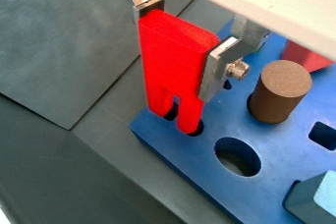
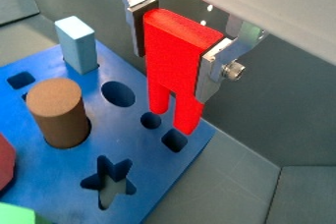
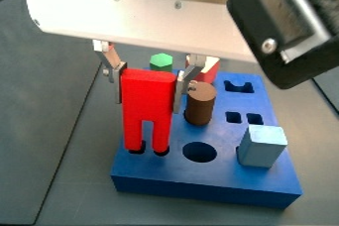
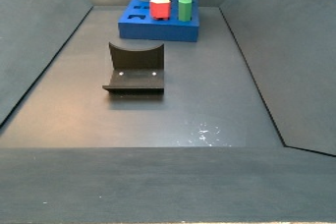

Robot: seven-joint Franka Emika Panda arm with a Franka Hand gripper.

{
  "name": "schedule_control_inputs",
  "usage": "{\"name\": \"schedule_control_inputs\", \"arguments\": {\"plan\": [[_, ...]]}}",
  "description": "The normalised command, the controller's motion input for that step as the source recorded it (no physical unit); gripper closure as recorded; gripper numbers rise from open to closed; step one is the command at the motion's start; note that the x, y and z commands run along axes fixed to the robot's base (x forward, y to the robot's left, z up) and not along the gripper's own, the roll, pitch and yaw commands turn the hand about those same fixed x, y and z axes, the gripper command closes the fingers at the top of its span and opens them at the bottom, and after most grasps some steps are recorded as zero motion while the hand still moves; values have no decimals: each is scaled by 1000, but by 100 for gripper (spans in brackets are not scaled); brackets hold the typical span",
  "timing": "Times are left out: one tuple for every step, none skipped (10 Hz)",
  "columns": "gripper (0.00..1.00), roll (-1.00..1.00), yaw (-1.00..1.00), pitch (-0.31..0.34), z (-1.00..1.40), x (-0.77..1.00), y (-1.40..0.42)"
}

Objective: Pick up the square-circle object. Move up. Move to above the board. Insert the square-circle object.
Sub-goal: Insert the square-circle object.

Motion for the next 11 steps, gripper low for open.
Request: {"name": "schedule_control_inputs", "arguments": {"plan": [[100,0,131,0,0,29,40],[100,1,37,14,531,251,189],[100,191,0,0,769,177,226],[100,500,0,0,560,0,109],[100,500,66,0,251,-3,0],[100,500,140,0,246,-23,0],[100,74,66,0,0,0,0],[100,7,0,0,-3,0,0],[100,500,323,-80,-140,-269,-271],[100,500,263,-76,-23,-186,-309],[100,500,197,-81,-43,-129,-369]]}}
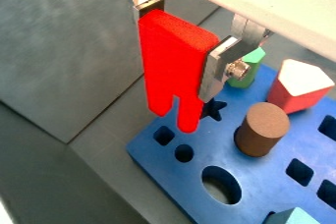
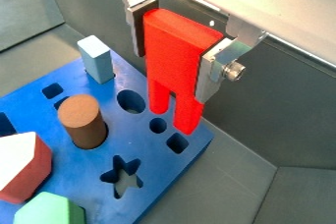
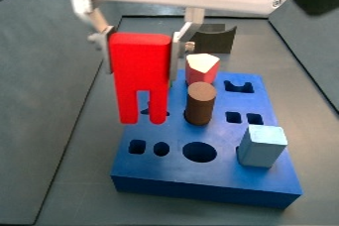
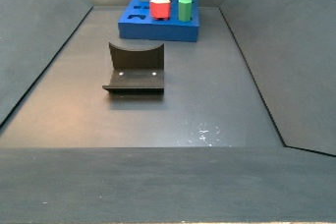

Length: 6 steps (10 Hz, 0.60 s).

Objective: Pick up the square-circle object. Move up. Move to above the board. Insert the square-circle object.
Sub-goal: Insert the square-circle object.

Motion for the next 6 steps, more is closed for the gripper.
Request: {"name": "schedule_control_inputs", "arguments": {"plan": [[100,0,23,-21,0,-31,0],[100,-23,0,-24,-74,0,-11],[100,129,-297,0,-369,709,-140],[100,170,-291,0,-383,709,-134],[100,60,-234,29,-106,431,-71],[100,0,-129,0,0,160,-20]]}}
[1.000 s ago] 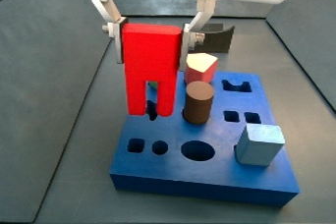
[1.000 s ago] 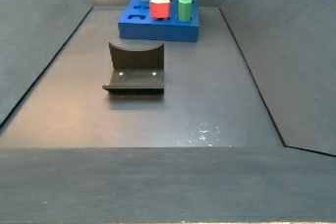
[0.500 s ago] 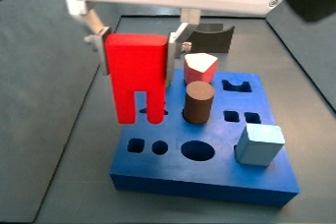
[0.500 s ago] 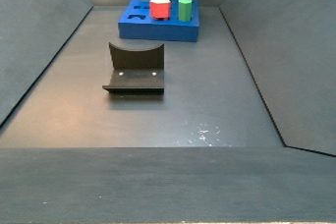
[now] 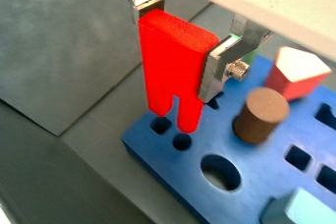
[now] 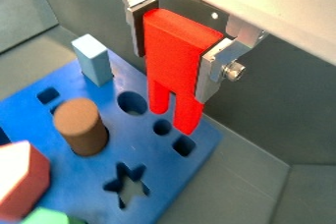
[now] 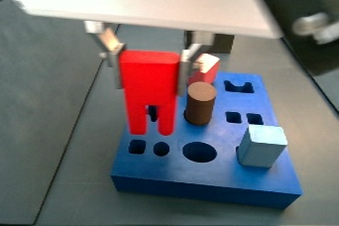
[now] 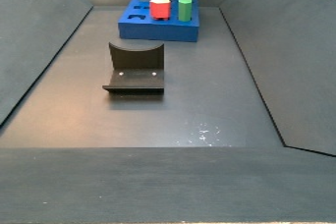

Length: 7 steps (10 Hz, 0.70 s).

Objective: Pick up the square-circle object. Move up. Move to above the board. Insert the square-circle object.
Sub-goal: Insert the square-circle object.

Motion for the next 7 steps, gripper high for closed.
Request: {"name": "schedule_control_inputs", "arguments": {"plan": [[100,71,-451,0,-257,494,-260],[100,120,-623,-24,-386,397,-189],[100,44,-443,0,-197,294,-11],[100,0,-26,0,-51,11,0],[100,0,0,0,-220,0,100],[100,16,123,-31,-343,0,206],[100,34,129,-43,-320,-103,209]]}}
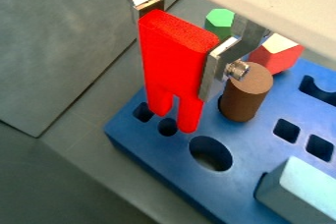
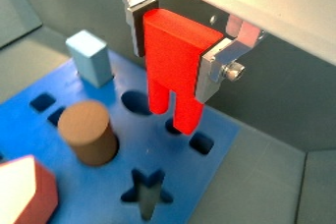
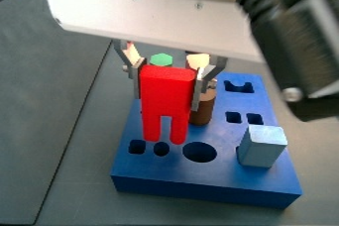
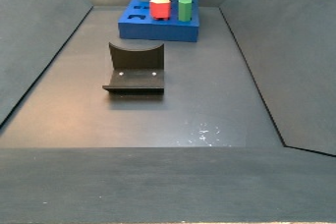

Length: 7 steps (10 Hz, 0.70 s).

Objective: Pick up the square-circle object. Move up. Move to above the board. Insert the square-circle object.
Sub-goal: Insert the square-circle object.

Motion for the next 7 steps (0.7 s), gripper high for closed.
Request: {"name": "schedule_control_inputs", "arguments": {"plan": [[100,-33,37,-21,-106,0,0],[100,-10,0,-46,-183,0,-63],[100,-30,0,-44,-191,0,-191],[100,-33,0,0,-3,0,-23],[100,-7,57,0,-131,0,-63],[100,-4,206,0,-131,0,-3],[100,-21,189,0,-71,0,0]]}}
